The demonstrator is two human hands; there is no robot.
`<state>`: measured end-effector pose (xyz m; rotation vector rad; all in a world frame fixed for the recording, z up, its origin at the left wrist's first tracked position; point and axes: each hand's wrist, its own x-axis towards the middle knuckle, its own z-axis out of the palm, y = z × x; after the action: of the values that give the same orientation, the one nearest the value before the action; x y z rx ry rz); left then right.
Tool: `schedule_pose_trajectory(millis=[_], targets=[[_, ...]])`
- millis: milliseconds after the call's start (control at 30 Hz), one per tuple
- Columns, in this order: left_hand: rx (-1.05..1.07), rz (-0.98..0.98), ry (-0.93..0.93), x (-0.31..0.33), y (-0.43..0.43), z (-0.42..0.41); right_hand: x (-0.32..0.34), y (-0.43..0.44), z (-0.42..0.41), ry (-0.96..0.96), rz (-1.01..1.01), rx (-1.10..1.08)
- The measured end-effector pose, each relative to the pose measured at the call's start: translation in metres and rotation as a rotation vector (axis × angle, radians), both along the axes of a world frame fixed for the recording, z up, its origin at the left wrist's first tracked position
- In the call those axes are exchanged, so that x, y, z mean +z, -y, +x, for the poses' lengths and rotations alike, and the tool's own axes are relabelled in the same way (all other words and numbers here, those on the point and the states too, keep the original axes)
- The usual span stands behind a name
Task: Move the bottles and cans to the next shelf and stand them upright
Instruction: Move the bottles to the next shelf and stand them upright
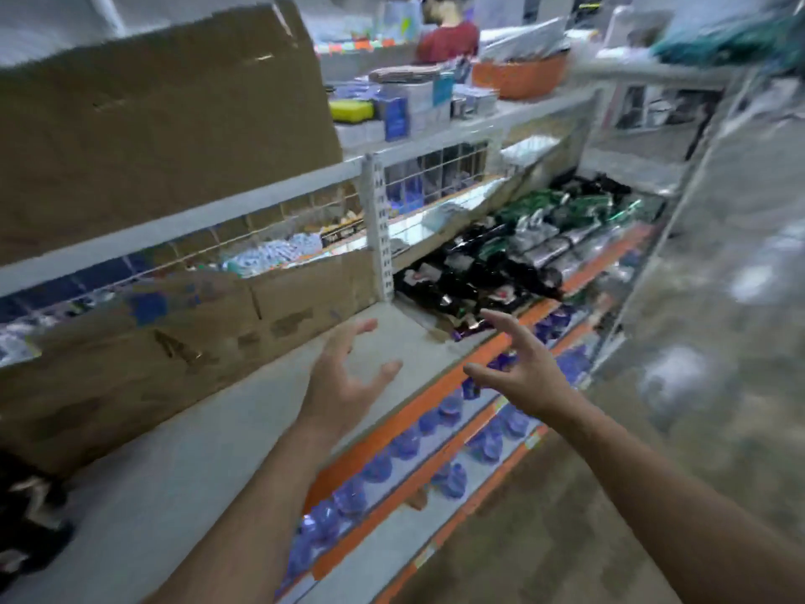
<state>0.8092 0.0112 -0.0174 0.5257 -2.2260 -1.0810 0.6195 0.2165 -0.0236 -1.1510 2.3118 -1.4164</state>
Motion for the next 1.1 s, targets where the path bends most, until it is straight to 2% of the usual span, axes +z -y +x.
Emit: schedule_pose_trajectory(millis=[100,233,500,700,1100], targets=[[-0.151,-0.007,0.050,0.002,-0.033,-0.074,0.005,-0.050,-0.047,-0.002,-0.023,-0.113],[-0.237,0.027,0.079,-0.002,-0.053,-0.152,-0.006,-0.078,-0.102,0.000,-0.009,-0.195],[-0.283,0.051,0.083,-0.028,-0.015,-0.302,-0.014,-0.037,-0.242,-0.026,0.049,-0.202],[-0.339,0.012,0.106,-0.018,0.018,-0.419,-0.003,-0.008,-0.354,-0.026,0.068,-0.255],[-0.383,0.035,0.174,-0.017,0.001,-0.623,-0.004,-0.019,-0.548,0.025,0.066,-0.285]])
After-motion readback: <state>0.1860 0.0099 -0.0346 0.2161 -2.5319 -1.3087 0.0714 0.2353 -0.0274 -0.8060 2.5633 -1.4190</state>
